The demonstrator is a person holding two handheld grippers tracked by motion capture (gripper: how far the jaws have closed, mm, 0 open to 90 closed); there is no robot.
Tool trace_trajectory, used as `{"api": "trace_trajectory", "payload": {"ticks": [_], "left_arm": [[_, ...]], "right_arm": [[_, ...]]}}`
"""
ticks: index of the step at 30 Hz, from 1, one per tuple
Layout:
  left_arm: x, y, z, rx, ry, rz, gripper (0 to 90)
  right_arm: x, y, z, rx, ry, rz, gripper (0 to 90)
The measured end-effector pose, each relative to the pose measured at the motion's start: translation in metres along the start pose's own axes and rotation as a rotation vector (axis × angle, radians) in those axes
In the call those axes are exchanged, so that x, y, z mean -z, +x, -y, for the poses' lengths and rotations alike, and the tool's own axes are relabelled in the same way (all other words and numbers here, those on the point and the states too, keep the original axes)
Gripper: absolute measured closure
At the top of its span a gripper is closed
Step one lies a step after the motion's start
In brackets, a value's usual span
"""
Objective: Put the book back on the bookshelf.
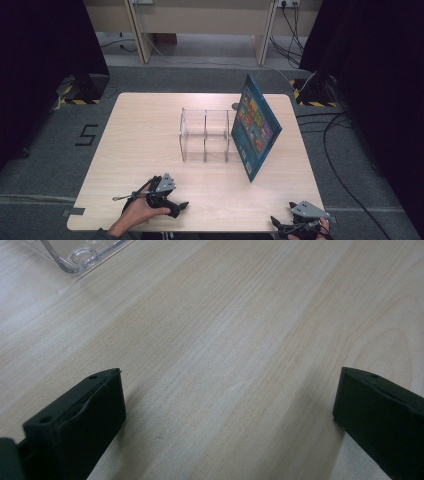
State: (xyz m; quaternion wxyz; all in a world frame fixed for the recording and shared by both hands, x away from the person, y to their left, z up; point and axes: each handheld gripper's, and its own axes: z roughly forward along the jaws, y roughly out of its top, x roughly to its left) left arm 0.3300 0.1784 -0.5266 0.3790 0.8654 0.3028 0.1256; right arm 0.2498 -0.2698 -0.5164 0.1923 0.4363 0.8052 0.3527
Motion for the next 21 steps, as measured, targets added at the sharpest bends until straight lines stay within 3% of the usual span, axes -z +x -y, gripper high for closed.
{"api": "trace_trajectory", "payload": {"ticks": [5, 21], "left_arm": [[0.0, 0.0, 0.0, 0.0, 0.0, 0.0, 0.0], [0.0, 0.0, 0.0, 0.0, 0.0, 0.0, 0.0]], "right_arm": [[-0.0016, -0.0002, 0.0017, 0.006, 0.028, 0.007, 15.9], [-0.0015, -0.0006, 0.0031, -0.003, 0.022, 0.007, 15.4]]}}
